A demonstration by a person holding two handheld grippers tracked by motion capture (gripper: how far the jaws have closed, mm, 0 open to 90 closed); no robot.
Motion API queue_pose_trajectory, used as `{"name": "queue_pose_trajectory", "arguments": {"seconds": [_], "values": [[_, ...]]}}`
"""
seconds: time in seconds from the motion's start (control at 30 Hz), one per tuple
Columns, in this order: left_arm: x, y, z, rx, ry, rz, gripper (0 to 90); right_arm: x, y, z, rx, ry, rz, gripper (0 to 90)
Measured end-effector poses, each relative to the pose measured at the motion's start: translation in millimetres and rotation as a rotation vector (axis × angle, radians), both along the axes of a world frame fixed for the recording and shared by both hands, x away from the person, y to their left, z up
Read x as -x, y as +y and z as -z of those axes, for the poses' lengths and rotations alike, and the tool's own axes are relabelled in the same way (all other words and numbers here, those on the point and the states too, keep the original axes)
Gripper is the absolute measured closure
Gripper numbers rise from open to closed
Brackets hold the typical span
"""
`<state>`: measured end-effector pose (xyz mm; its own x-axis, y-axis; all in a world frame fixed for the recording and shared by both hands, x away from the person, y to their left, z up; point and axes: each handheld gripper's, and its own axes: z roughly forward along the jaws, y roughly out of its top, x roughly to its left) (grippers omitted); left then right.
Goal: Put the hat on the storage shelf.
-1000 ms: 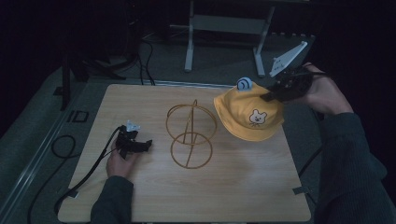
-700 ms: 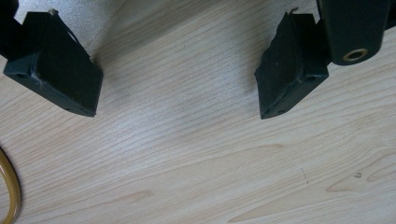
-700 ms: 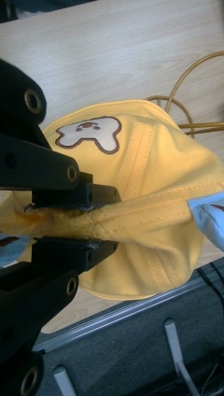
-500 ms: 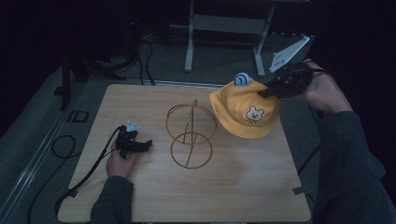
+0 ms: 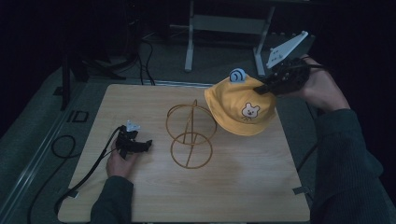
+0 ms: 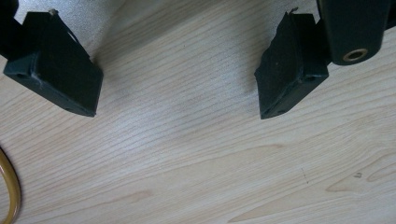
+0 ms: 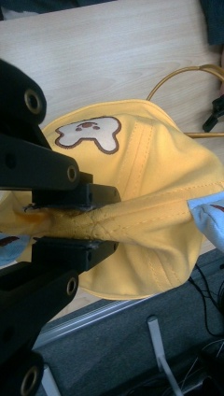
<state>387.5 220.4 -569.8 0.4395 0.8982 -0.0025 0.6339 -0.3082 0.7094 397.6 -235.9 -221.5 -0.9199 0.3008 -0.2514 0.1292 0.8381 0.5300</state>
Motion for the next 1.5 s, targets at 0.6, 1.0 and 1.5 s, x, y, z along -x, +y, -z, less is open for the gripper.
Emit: {"name": "queue_pose_trajectory", "arguments": {"seconds": [0.6,1.0,1.5], "values": [[0.0,0.0,0.0,0.001,0.000,0.000,14.5,2.0,20.9,-5.9,-0.015,-0.001,-0.041,77.4],[-0.1,0.0,0.1,0.002,-0.001,0.000,14.5,-0.1,49.1,-0.6,-0.035,0.012,-0.092,77.3],[-0.1,0.0,0.1,0.002,-0.001,0.000,14.5,3.0,87.0,-4.6,-0.025,0.009,-0.152,77.3]]}}
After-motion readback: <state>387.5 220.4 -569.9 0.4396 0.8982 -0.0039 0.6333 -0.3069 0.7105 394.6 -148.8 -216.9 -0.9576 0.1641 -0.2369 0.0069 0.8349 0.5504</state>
